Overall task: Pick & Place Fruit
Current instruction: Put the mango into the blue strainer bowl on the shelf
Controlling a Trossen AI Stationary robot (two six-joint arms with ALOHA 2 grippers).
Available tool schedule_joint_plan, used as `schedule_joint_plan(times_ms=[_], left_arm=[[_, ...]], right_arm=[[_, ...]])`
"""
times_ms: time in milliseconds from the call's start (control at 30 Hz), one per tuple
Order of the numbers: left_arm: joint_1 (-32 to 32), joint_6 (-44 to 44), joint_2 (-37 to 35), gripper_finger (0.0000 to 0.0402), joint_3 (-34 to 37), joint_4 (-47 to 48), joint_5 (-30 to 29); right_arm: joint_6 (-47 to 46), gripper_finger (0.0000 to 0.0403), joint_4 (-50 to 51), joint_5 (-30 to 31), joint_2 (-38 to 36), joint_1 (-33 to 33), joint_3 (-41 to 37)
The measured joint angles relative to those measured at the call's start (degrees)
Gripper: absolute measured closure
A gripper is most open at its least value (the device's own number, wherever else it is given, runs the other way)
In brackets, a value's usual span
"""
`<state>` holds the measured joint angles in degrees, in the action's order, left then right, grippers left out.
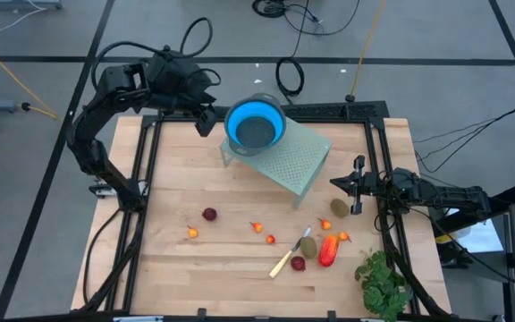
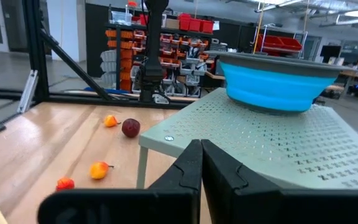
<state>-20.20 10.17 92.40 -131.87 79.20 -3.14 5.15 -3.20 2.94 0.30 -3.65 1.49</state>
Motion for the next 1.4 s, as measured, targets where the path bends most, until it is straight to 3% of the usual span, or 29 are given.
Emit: schedule_joint_plan(times_ms=[233, 733, 1133, 1400], left_arm=[[3.19, 0.04, 0.02, 0.0144, 0.00, -0.10, -2.93], [6.61, 2.03, 0.11, 0.0144, 3.42, -0.72, -2.95], [9.00, 2.42, -3.67, 0.0144, 16.20, -10.02, -2.83], [10.26, 6.05, -14.31, 0.0144, 32.51, -19.75, -2.81]], right_arm=[[-6.06, 0.0403, 0.00, -0.02, 0.02, -0.01, -0.01], [-6.43, 0.0403, 0.00, -0.02, 0.00, -0.01, -0.01], [-6.43, 0.0403, 0.00, -0.04, -0.01, 0.01, 0.01], [-6.43, 0.0403, -0.07, -0.05, -0.01, 0.00, 0.01]])
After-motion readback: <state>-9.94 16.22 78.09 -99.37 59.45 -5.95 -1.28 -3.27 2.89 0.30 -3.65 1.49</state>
